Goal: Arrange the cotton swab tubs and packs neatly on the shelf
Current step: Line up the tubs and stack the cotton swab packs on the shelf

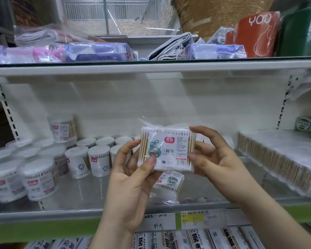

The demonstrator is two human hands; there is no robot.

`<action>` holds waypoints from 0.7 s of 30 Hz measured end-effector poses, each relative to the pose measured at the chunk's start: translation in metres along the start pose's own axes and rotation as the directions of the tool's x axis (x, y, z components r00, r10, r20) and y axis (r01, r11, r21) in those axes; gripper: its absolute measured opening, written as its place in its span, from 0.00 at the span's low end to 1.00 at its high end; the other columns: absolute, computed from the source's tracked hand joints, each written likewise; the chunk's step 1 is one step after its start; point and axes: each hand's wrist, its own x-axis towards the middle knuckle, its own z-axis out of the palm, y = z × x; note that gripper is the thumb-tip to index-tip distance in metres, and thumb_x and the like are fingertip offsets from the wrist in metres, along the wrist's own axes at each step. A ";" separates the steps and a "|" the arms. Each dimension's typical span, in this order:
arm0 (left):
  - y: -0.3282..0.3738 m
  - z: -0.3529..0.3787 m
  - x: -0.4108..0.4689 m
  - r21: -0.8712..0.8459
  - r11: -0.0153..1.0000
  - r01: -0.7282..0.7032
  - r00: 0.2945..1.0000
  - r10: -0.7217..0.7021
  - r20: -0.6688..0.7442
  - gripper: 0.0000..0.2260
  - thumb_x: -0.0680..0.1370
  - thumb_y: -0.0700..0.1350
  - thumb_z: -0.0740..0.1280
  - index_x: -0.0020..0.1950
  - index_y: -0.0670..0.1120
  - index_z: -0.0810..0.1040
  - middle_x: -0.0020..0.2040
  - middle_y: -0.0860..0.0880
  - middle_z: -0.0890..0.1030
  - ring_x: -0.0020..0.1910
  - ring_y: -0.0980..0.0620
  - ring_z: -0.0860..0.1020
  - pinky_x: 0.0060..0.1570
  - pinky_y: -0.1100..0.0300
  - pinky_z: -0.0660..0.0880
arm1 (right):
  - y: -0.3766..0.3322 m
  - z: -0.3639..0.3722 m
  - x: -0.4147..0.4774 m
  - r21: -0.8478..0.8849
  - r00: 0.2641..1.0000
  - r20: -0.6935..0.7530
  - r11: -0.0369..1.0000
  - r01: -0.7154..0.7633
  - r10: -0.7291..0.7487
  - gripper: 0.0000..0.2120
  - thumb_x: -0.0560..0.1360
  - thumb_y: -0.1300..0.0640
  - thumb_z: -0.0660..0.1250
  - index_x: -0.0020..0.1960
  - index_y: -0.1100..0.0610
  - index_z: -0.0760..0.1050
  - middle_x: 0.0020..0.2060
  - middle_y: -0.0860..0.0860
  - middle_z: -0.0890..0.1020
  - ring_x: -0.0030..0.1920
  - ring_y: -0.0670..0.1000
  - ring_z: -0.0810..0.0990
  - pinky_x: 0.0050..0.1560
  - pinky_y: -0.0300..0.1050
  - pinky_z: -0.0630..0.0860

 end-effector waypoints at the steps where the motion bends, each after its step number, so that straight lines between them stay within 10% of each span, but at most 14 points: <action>1: 0.000 0.000 -0.001 0.000 1.000 -0.002 1.000 0.002 0.005 0.16 0.66 0.33 0.66 0.51 0.47 0.76 0.53 0.40 0.83 0.52 0.41 0.82 0.50 0.42 0.78 | 0.000 -0.001 -0.001 -0.004 1.000 -0.005 1.000 0.001 -0.001 0.22 0.68 0.62 0.66 0.59 0.47 0.71 0.51 0.52 0.85 0.48 0.52 0.85 0.42 0.42 0.80; 15: -0.014 -0.007 0.001 0.196 0.980 -0.013 1.000 0.016 -0.012 0.18 0.65 0.36 0.68 0.53 0.48 0.75 0.52 0.44 0.84 0.51 0.45 0.83 0.51 0.50 0.79 | 0.000 -0.002 -0.003 -0.259 1.000 -0.018 0.966 0.019 -0.024 0.32 0.71 0.60 0.69 0.64 0.31 0.62 0.60 0.44 0.76 0.51 0.48 0.84 0.51 0.48 0.81; 18: -0.018 -0.008 -0.001 0.241 0.970 -0.003 1.000 0.001 0.012 0.20 0.64 0.36 0.69 0.54 0.48 0.75 0.52 0.47 0.84 0.50 0.47 0.83 0.48 0.55 0.81 | -0.004 -0.006 0.001 -0.548 0.999 0.036 0.835 0.041 -0.026 0.34 0.65 0.42 0.70 0.63 0.24 0.55 0.59 0.28 0.69 0.58 0.45 0.79 0.57 0.50 0.79; 21: -0.024 -0.009 -0.001 0.354 0.935 -0.029 0.999 0.020 0.029 0.18 0.66 0.36 0.70 0.54 0.49 0.76 0.51 0.50 0.85 0.49 0.51 0.83 0.42 0.62 0.80 | -0.013 -0.013 0.010 -0.777 0.997 0.067 0.624 0.082 -0.049 0.28 0.66 0.39 0.69 0.62 0.27 0.62 0.68 0.33 0.61 0.65 0.37 0.67 0.64 0.36 0.68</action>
